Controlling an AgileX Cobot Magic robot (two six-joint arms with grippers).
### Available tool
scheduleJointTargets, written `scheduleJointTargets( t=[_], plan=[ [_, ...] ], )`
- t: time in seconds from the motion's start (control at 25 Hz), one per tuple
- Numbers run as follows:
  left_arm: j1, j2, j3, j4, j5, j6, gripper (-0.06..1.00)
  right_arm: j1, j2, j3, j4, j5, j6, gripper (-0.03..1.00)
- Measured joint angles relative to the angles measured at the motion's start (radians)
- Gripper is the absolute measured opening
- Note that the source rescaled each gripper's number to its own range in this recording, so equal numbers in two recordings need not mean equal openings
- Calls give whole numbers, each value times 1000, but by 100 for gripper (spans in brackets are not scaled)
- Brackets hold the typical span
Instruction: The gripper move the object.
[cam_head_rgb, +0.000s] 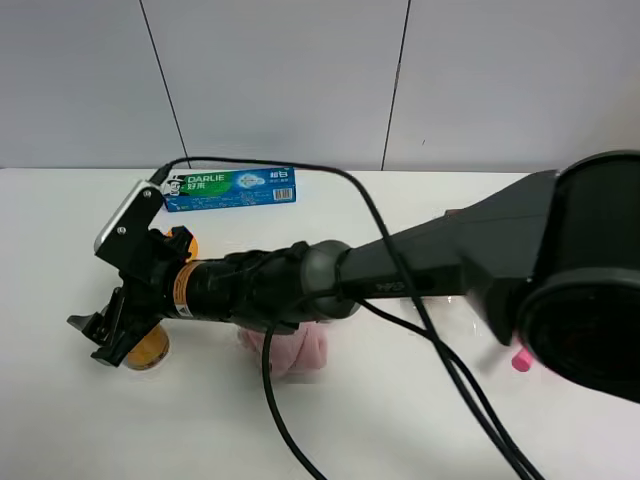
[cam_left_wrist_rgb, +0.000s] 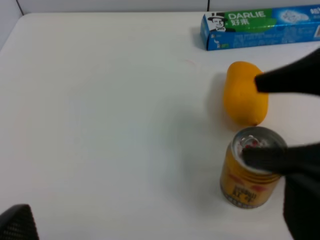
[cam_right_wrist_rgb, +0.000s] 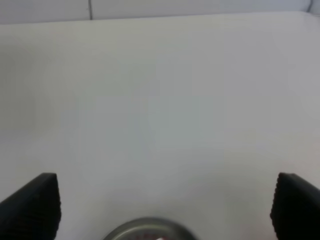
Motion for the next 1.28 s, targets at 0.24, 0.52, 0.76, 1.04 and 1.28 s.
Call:
scheduleJointTargets(
  t=[0.24, 0.52, 0.76, 1.04, 1.28],
  plan=[
    [0, 0, 0, 0, 0, 0, 100, 0, -224, -3, 5, 457, 16, 54],
    [0, 0, 0, 0, 0, 0, 100, -9, -426, -5, 184, 895, -21, 54],
    [0, 0, 0, 0, 0, 0, 100, -100, -531, -18, 448, 1211, -240, 54],
    [0, 0, 0, 0, 0, 0, 100, -306, -602, -166, 500, 1548, -406, 54],
    [0, 0, 0, 0, 0, 0, 100, -591, -671, -247, 466, 1588, -413, 54]
  ],
)
